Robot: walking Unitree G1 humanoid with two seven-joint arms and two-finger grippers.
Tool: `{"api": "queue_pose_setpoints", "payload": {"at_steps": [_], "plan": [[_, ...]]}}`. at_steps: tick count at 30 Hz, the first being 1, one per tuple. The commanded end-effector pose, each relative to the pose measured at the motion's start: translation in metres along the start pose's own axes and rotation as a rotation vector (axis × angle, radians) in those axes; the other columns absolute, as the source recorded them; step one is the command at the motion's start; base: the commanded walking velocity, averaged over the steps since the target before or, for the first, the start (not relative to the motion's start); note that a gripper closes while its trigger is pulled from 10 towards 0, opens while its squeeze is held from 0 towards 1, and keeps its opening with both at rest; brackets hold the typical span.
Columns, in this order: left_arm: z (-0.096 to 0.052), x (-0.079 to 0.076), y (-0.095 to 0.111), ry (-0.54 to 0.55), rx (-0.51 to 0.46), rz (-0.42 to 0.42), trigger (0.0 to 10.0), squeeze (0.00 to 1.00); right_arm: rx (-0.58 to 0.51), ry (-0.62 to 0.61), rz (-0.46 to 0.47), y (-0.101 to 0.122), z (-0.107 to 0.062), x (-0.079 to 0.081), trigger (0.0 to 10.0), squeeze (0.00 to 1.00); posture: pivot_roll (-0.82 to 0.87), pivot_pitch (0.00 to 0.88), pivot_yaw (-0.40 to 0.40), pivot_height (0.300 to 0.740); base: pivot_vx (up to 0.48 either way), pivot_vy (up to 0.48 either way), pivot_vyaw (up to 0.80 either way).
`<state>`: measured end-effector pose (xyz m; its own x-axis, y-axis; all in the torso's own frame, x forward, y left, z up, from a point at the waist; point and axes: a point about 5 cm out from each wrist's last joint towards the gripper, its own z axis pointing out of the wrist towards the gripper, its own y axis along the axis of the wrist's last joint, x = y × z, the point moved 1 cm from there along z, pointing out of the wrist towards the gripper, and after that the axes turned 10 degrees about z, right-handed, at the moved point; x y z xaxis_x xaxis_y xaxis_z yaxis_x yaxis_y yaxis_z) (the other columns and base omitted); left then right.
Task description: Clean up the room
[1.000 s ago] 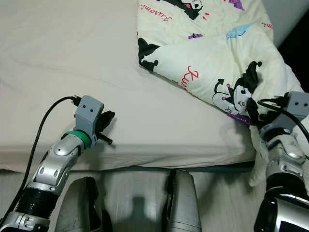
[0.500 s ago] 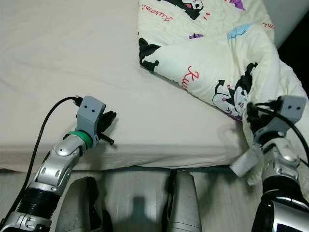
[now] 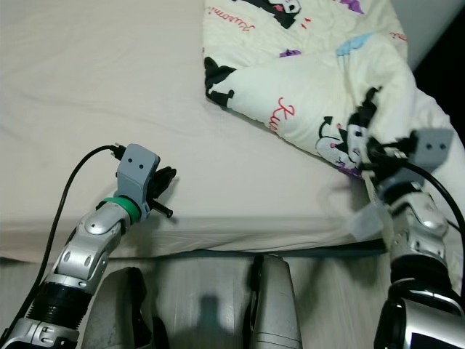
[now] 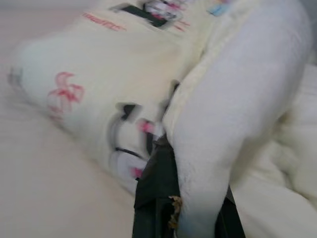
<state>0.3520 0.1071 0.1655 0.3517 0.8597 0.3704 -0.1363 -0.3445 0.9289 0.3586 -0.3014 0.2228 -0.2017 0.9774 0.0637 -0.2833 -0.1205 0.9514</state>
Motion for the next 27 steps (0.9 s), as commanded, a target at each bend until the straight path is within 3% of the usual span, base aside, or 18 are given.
{"api": "queue_pose_setpoints", "payload": {"at_steps": [1,2,3,4,5,6,9,10,11,12,13,14,17,19,22,23,25,27], "plan": [[-0.002,-0.005,-0.008,-0.016,0.025,-0.011,10.0,0.00,-0.005,0.212,-0.023,0.006,0.011,0.034,0.0,0.00,-0.05,0.271,0.089,0.555,0.000,0.000,0.00],[-0.002,-0.005,-0.008,-0.016,0.025,-0.011,10.0,0.00,-0.005,0.212,-0.023,0.006,0.011,0.034,0.0,0.00,-0.05,0.271,0.089,0.555,0.000,0.000,0.00],[-0.002,-0.006,-0.009,-0.016,0.025,-0.013,10.0,0.00,0.062,0.381,-0.036,-0.002,0.012,0.065,6.2,0.00,-0.05,0.271,0.089,0.555,0.000,0.000,0.00],[-0.001,-0.007,-0.008,-0.016,0.024,-0.015,10.0,0.00,0.160,0.550,-0.065,-0.018,0.005,0.098,10.0,0.00,-0.05,0.267,0.084,0.555,0.000,0.000,0.00],[-0.001,-0.007,-0.008,-0.016,0.024,-0.015,10.0,0.00,0.160,0.550,-0.065,-0.018,0.005,0.098,10.0,0.00,-0.05,0.267,0.084,0.555,0.000,0.000,0.00],[-0.001,-0.007,-0.008,-0.016,0.022,-0.017,10.0,0.00,0.276,0.708,-0.112,-0.041,-0.011,0.125,10.0,0.00,-0.06,0.267,0.078,0.555,0.000,0.000,0.00],[-0.001,-0.008,-0.008,-0.016,0.021,-0.018,10.0,0.00,0.347,0.799,-0.140,-0.056,-0.025,0.140,10.0,0.00,-0.06,0.267,0.078,0.555,0.000,0.000,0.00],[0.000,-0.007,-0.007,-0.014,0.019,-0.020,10.0,0.00,0.435,0.897,-0.160,-0.075,-0.047,0.150,10.0,0.00,-0.06,0.267,0.075,0.555,0.000,0.000,0.00],[0.000,-0.007,-0.006,-0.012,0.017,-0.022,10.0,0.00,0.507,0.960,-0.168,-0.087,-0.065,0.155,10.0,0.00,-0.06,0.268,0.072,0.555,0.000,0.000,0.00],[0.000,-0.007,-0.006,-0.012,0.017,-0.022,10.0,0.00,0.507,0.960,-0.168,-0.087,-0.065,0.155,10.0,0.00,-0.06,0.268,0.072,0.555,0.000,0.000,0.00],[0.001,-0.006,-0.005,-0.008,0.014,-0.025,10.0,0.00,0.566,1.020,-0.165,-0.096,-0.082,0.158,10.0,0.00,-0.07,0.269,0.069,0.555,0.000,0.000,0.00],[0.001,-0.006,-0.005,-0.008,0.014,-0.025,10.0,0.00,0.566,1.020,-0.165,-0.096,-0.082,0.158,10.0,0.00,-0.07,0.269,0.069,0.555,0.000,0.000,0.00],[0.004,0.003,0.005,0.036,-0.024,-0.039,10.0,0.00,0.751,1.205,-0.149,-0.108,-0.133,0.165,10.0,0.00,-0.07,0.267,0.067,0.555,0.000,0.000,0.00],[0.005,0.005,0.009,0.049,-0.037,-0.046,10.0,0.00,0.783,1.251,-0.136,-0.108,-0.143,0.167,10.0,0.00,-0.07,0.267,0.067,0.555,0.000,0.000,0.00],[0.005,0.007,0.018,0.039,-0.079,-0.056,10.0,0.00,0.791,1.265,-0.129,-0.105,-0.148,0.172,10.0,0.00,-0.07,0.267,0.067,0.555,0.000,0.000,0.00],[0.005,0.006,0.031,0.014,-0.131,-0.061,10.0,0.00,0.763,1.220,-0.146,-0.105,-0.142,0.173,10.0,0.00,-0.07,0.269,0.061,0.555,0.000,0.000,0.00],[0.006,0.001,0.050,-0.022,-0.197,-0.048,10.0,0.00,0.640,0.964,-0.198,-0.102,-0.104,0.162,10.0,0.00,-0.07,0.269,0.061,0.555,0.000,0.000,0.00],[0.008,-0.001,0.053,-0.018,-0.197,-0.060,10.0,0.00,0.397,0.646,-0.257,-0.073,-0.055,0.138,10.0,0.00,-0.07,0.271,0.065,0.555,0.000,0.000,0.00]]}}
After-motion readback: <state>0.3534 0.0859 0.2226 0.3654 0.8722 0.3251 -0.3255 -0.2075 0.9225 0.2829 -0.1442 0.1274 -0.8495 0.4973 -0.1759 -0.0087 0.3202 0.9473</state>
